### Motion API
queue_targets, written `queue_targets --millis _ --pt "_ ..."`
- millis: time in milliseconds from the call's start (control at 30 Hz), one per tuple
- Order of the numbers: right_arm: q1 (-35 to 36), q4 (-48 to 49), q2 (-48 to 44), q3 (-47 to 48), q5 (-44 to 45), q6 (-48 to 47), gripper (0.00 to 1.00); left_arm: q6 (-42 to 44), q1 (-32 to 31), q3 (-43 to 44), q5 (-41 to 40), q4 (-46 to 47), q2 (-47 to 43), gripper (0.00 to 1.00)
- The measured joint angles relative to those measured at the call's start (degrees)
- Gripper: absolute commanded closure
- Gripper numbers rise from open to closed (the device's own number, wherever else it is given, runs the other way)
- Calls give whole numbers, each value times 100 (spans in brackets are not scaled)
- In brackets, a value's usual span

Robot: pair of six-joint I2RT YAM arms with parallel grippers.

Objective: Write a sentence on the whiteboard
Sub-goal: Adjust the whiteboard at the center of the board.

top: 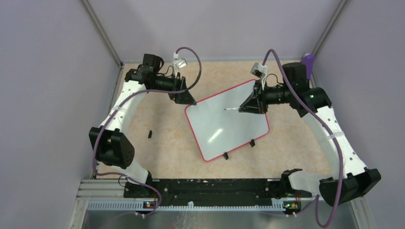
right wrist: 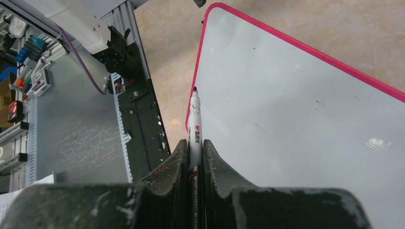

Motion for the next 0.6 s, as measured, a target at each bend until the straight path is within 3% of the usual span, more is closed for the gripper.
queue_targets --millis 600 --pt "0 -20 -76 -2 2 -2 100 391 -20 -752 251 -46 -107 14"
